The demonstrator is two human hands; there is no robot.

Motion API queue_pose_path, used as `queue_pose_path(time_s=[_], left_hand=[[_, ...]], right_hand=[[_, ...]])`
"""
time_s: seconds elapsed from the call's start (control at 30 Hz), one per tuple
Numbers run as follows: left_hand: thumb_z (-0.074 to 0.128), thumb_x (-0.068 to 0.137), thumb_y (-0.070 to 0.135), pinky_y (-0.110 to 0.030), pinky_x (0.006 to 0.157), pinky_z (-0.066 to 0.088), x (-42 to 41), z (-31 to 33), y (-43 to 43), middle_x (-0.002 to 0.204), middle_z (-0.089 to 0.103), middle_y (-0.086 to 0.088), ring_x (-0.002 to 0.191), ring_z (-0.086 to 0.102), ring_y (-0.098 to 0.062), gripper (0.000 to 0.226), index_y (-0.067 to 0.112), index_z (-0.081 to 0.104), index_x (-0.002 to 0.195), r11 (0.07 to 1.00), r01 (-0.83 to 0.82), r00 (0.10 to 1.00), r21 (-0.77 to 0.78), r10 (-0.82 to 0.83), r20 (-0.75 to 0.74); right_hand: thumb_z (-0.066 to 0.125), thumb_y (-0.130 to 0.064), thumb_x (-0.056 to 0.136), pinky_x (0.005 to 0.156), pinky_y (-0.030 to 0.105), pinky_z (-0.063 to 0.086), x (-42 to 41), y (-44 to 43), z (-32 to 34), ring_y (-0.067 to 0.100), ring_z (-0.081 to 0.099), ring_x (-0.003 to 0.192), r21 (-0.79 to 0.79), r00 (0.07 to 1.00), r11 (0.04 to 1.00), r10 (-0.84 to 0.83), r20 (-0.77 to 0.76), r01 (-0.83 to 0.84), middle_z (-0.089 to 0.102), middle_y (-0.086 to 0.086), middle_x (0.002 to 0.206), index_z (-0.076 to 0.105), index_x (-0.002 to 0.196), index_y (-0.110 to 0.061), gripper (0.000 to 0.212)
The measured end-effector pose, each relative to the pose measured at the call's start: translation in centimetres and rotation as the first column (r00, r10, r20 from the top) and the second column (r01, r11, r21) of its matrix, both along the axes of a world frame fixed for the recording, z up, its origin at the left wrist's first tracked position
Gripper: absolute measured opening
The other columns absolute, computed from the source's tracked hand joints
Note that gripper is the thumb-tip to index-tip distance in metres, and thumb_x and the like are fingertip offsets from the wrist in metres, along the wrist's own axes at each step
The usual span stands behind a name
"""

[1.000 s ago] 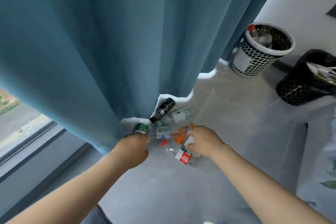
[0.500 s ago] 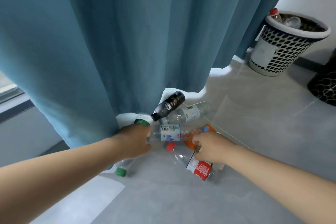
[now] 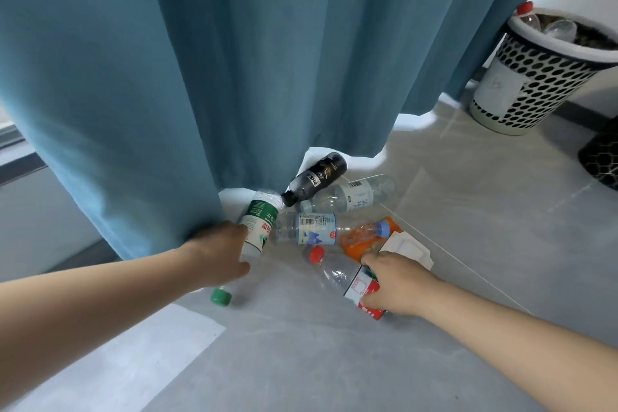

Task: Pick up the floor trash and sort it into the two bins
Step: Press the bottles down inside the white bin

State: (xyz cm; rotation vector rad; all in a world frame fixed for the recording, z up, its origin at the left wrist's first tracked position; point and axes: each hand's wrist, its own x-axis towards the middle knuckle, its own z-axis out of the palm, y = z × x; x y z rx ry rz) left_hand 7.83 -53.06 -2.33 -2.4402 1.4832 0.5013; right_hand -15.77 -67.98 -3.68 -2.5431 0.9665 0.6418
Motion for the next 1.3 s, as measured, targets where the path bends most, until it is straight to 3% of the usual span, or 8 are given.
queue_pose_path(time_s=[0.2, 0.43, 0.67, 0.83, 1.07, 1.2, 1.3], left_hand=[[0.062, 0.080, 0.046, -0.030, 0.082, 0.049, 0.1, -2.0, 0.0, 0.115, 0.057, -0.007, 0.102, 0.059, -0.026, 0.062, 0.011, 0.039, 0.127, 0.998, -0.022, 1.000, 0.060, 0.023, -0.017], [0.062, 0.081, 0.049, -0.031, 0.082, 0.047, -0.3, -3.5, -0.4, 0.121, 0.051, -0.012, 0.107, 0.057, -0.028, 0.084, 0.004, 0.023, 0.140, 0.993, -0.055, 0.998, 0.108, 0.056, -0.002], [0.057, 0.084, 0.055, -0.034, 0.090, 0.049, -1.2, -5.5, -0.1, 0.127, 0.051, -0.016, 0.112, 0.056, -0.028, 0.106, -0.002, -0.005, 0.148, 0.993, -0.068, 0.995, 0.100, 0.075, -0.063], [0.068, 0.075, 0.053, -0.034, 0.084, 0.052, -0.8, -6.0, -1.7, 0.124, 0.056, -0.011, 0.107, 0.059, -0.028, 0.100, 0.004, 0.013, 0.144, 0.952, -0.305, 0.930, -0.031, 0.291, -0.227], [0.070, 0.076, 0.047, -0.034, 0.087, 0.051, -1.2, -7.3, -2.0, 0.133, 0.049, -0.014, 0.112, 0.057, -0.029, 0.114, 0.005, -0.007, 0.149, 0.923, -0.385, 0.892, -0.007, 0.370, -0.259], [0.072, 0.062, 0.046, -0.036, 0.082, 0.055, -1.7, -7.2, -1.2, 0.120, 0.055, -0.010, 0.101, 0.061, -0.028, 0.106, 0.014, 0.012, 0.143, 0.898, -0.440, 0.837, 0.001, 0.410, -0.363], [0.061, 0.040, 0.058, -0.034, 0.078, 0.055, -2.0, -6.8, -0.5, 0.109, 0.056, -0.006, 0.093, 0.060, -0.026, 0.106, 0.023, 0.023, 0.132, 0.881, -0.472, 0.797, -0.009, 0.423, -0.430]], right_hand=[[0.067, -0.035, 0.079, 0.083, 0.031, 0.047, 0.0, 0.4, -1.2, 0.024, 0.056, 0.110, -0.036, 0.998, 0.999, 0.006, -0.058, -0.008, 0.053, 0.005, 0.121, 0.044, 0.127, -0.017, 0.056], [0.067, -0.032, 0.080, 0.077, 0.029, 0.043, 0.8, 0.6, -1.9, 0.026, 0.055, 0.113, -0.064, 0.995, 0.998, 0.003, -0.097, -0.009, 0.052, 0.008, 0.125, 0.041, 0.128, -0.014, 0.057], [0.068, -0.037, 0.079, 0.083, 0.031, 0.049, 1.2, 1.2, -2.8, 0.024, 0.057, 0.113, 0.004, 0.995, 1.000, -0.028, -0.095, 0.028, 0.055, 0.006, 0.124, 0.041, 0.129, -0.016, 0.061], [0.071, -0.044, 0.075, 0.087, 0.032, 0.052, 0.7, 1.8, -3.6, 0.022, 0.059, 0.112, 0.117, 0.990, 0.987, -0.097, -0.105, 0.109, 0.059, 0.001, 0.121, 0.042, 0.120, -0.018, 0.060], [0.074, -0.044, 0.073, 0.086, 0.031, 0.052, 0.2, 2.0, -3.7, 0.020, 0.059, 0.110, 0.181, 0.982, 0.967, -0.165, -0.094, 0.180, 0.058, 0.001, 0.121, 0.038, 0.122, -0.018, 0.066], [0.076, -0.046, 0.069, 0.084, 0.029, 0.052, -0.3, 2.2, -3.8, 0.018, 0.058, 0.108, 0.206, 0.974, 0.953, -0.212, -0.078, 0.224, 0.058, -0.001, 0.119, 0.039, 0.120, -0.020, 0.068], [0.076, -0.047, 0.069, 0.085, 0.029, 0.051, -0.5, 2.1, -3.6, 0.016, 0.058, 0.107, 0.223, 0.967, 0.941, -0.250, -0.045, 0.254, 0.058, -0.002, 0.120, 0.043, 0.119, -0.021, 0.065]])
